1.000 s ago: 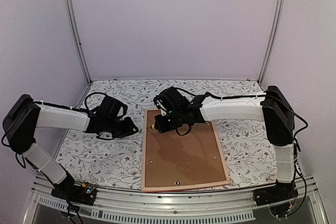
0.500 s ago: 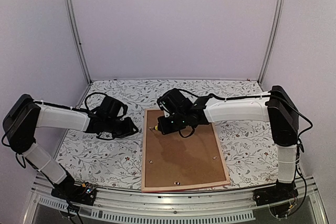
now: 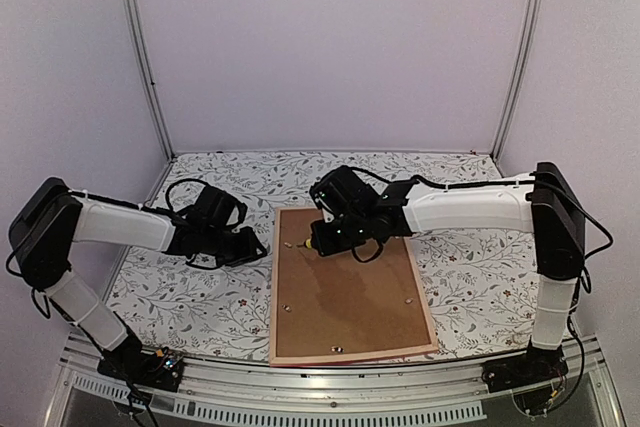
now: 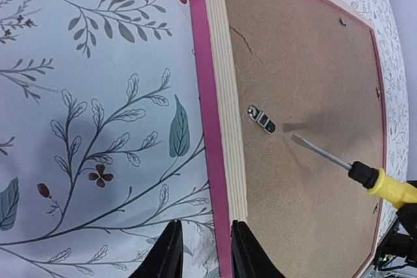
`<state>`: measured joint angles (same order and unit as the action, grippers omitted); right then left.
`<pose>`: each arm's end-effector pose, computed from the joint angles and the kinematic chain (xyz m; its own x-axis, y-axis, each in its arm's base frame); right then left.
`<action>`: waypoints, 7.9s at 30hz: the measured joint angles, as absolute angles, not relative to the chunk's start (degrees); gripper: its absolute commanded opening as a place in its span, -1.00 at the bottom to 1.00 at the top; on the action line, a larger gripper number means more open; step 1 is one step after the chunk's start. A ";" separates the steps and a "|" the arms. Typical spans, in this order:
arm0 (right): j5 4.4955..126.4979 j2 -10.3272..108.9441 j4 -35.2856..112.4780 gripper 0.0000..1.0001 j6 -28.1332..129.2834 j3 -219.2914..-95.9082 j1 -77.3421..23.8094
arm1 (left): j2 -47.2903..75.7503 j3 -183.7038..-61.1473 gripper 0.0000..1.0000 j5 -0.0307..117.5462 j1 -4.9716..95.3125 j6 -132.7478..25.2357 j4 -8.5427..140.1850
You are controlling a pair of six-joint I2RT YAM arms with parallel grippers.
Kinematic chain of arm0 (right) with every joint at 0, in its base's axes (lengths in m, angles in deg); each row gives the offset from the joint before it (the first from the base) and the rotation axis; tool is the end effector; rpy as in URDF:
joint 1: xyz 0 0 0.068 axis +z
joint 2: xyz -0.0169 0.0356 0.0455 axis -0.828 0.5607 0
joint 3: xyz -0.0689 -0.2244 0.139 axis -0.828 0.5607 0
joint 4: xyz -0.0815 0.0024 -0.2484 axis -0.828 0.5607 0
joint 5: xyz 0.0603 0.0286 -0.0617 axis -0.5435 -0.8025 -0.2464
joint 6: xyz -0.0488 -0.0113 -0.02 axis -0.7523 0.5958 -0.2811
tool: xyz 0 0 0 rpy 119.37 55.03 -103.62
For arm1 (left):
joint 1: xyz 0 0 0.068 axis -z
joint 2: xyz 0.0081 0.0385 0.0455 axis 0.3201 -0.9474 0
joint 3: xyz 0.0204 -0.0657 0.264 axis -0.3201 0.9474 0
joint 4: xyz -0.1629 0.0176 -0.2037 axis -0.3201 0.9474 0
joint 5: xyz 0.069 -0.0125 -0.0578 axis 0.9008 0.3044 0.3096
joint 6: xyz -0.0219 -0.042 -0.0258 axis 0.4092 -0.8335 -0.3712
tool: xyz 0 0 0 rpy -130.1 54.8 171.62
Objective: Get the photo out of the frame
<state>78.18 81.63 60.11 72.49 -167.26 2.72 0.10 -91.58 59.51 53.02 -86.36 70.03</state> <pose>0.2313 0.3734 0.2092 -0.7457 -0.3028 -0.5936 -0.5276 0.8124 0.2484 0.2414 -0.1706 0.1507 -0.8936 -0.2263 -0.3877 0.0076 0.8559 -0.5172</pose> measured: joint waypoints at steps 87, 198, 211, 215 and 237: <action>53.15 64.19 25.79 -0.20 80.86 -120.29 -59.36 | -3.90 -101.15 -0.31 63.58 56.25 -81.49 76.96; 75.97 59.69 62.16 -0.24 69.39 -137.89 -21.52 | 1.24 -101.48 -0.01 69.61 65.22 -77.27 76.42; 76.06 62.88 62.38 -0.30 74.00 -134.35 -17.30 | 1.13 -103.58 0.05 75.60 72.17 -76.70 81.84; 76.03 63.60 62.36 -0.41 74.68 -134.11 -16.67 | 1.13 -102.77 0.11 76.80 72.95 -76.66 82.65; 79.31 74.44 68.02 -1.00 79.16 -148.16 -15.88 | -0.95 -103.42 0.69 79.16 80.95 -67.80 81.77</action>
<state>79.31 74.44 68.02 79.16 -148.16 -15.88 -0.95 -103.42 79.16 80.95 -67.80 81.77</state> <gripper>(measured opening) 0.122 0.805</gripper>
